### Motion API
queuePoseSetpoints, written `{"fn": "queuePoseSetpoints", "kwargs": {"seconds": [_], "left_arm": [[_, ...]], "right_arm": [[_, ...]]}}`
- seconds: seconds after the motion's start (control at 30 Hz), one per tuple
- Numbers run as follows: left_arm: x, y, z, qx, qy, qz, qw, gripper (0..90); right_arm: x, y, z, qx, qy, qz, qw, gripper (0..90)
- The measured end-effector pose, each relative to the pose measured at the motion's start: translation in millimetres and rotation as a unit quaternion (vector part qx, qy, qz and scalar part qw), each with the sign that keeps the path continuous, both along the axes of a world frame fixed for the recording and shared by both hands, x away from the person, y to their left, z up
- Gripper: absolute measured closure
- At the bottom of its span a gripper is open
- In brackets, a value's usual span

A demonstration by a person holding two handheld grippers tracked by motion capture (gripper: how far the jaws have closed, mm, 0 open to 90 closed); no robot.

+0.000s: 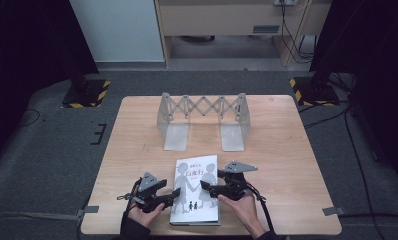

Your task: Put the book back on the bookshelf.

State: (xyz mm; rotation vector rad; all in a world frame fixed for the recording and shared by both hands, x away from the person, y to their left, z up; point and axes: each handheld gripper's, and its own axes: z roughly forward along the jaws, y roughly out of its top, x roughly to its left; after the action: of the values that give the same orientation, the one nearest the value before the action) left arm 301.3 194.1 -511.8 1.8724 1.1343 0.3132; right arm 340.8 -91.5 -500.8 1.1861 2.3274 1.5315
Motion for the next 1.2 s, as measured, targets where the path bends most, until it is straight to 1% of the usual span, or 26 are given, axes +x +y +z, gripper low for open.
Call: {"fn": "queuePoseSetpoints", "kwargs": {"seconds": [0.07, 0.1, 0.13, 0.2, 0.23, 0.3, 0.33, 0.37, 0.4, 0.43, 0.47, 0.53, 0.67, 0.77, 0.8, 0.87, 0.9, 0.93, 1.03, 1.07, 1.1, 1.17, 1.2], "left_arm": [[-0.1, 0.7, 0.0, 0.003, -0.002, 0.001, 1.0000, 31.3], [-0.1, 0.6, -0.2, 0.003, -0.003, 0.001, 1.0000, 30.9], [0.0, 0.7, -0.3, 0.003, -0.003, 0.001, 1.0000, 30.5], [0.3, 0.8, -0.7, 0.004, -0.004, 0.001, 1.0000, 29.4], [0.7, 0.5, -1.3, 0.001, -0.005, 0.000, 1.0000, 28.8], [0.9, 0.5, -1.6, 0.001, -0.005, -0.001, 1.0000, 28.2], [1.0, 0.5, -1.8, 0.001, -0.005, -0.001, 1.0000, 27.2], [1.2, 0.6, -2.0, 0.001, -0.006, -0.001, 1.0000, 27.2], [1.3, 0.6, -2.2, 0.000, -0.007, -0.001, 1.0000, 26.9], [1.8, 0.6, -2.7, -0.006, -0.006, -0.001, 1.0000, 26.3], [2.1, 0.8, -2.8, -0.008, -0.006, -0.002, 0.9999, 26.3], [2.1, 0.8, -2.9, -0.010, -0.007, -0.002, 0.9999, 26.3], [2.0, 0.6, -2.9, -0.009, -0.008, -0.002, 0.9999, 26.3], [2.0, 0.7, -2.6, -0.009, -0.009, -0.002, 0.9999, 26.1], [2.0, 0.7, -2.6, -0.009, -0.009, -0.002, 0.9999, 26.2], [1.9, 1.0, -1.8, -0.010, -0.010, -0.002, 0.9999, 26.2], [1.9, 1.6, -1.3, -0.012, -0.011, -0.002, 0.9999, 26.2], [1.8, 2.2, -0.6, -0.013, -0.012, 0.000, 0.9998, 26.2], [2.8, 4.1, 0.3, -0.028, -0.012, 0.003, 0.9995, 26.0], [2.8, 4.1, 0.3, -0.028, -0.012, 0.003, 0.9995, 25.8], [4.0, 5.7, 0.3, -0.037, -0.009, 0.006, 0.9993, 25.8], [4.8, 6.5, 0.1, -0.040, -0.008, 0.007, 0.9991, 25.6], [6.5, 8.1, 0.0, -0.049, -0.006, 0.011, 0.9987, 25.4]], "right_arm": [[-0.9, 3.9, 0.1, 0.001, 0.002, 0.006, 1.0000, 29.1], [-1.0, 4.3, 0.0, -0.003, 0.004, 0.008, 1.0000, 29.2], [-0.8, 3.8, -0.4, -0.001, 0.006, 0.008, 1.0000, 30.0], [-1.0, 3.2, -1.8, 0.006, 0.018, 0.014, 0.9997, 33.8], [-1.5, 3.4, -2.5, 0.005, 0.020, 0.019, 0.9996, 34.5], [-1.7, 3.7, -3.2, 0.002, 0.020, 0.016, 0.9997, 34.8], [-1.2, 2.4, -4.8, 0.008, 0.030, 0.019, 0.9993, 37.2], [-1.2, 2.4, -4.8, 0.008, 0.030, 0.019, 0.9993, 37.2], [-0.9, 2.1, -5.4, 0.013, 0.035, 0.020, 0.9991, 38.5], [-0.5, 2.1, -5.4, 0.027, 0.049, 0.026, 0.9981, 43.0], [-0.6, 2.2, -4.9, 0.034, 0.056, 0.030, 0.9974, 44.7], [-0.1, 2.8, -3.7, 0.035, 0.055, 0.036, 0.9973, 45.4], [0.6, 2.7, -3.6, 0.038, 0.064, 0.038, 0.9965, 48.0], [0.9, 2.4, -3.6, 0.048, 0.074, 0.040, 0.9953, 51.8], [0.9, 2.4, -3.6, 0.048, 0.074, 0.040, 0.9953, 51.8], [1.0, 2.2, -3.0, 0.057, 0.080, 0.043, 0.9943, 55.4], [1.4, 2.1, -2.2, 0.071, 0.090, 0.049, 0.9923, 60.4], [1.7, 2.1, -1.7, 0.077, 0.092, 0.051, 0.9914, 61.9], [2.4, 2.6, 1.3, 0.085, 0.092, 0.054, 0.9906, 66.0], [2.4, 2.6, 1.3, 0.085, 0.092, 0.054, 0.9906, 66.0], [2.4, 3.4, 3.5, 0.084, 0.097, 0.052, 0.9904, 67.0], [2.4, 3.6, 3.9, 0.085, 0.098, 0.050, 0.9902, 67.5], [2.4, 3.3, 3.9, 0.089, 0.102, 0.049, 0.9896, 68.5]]}}
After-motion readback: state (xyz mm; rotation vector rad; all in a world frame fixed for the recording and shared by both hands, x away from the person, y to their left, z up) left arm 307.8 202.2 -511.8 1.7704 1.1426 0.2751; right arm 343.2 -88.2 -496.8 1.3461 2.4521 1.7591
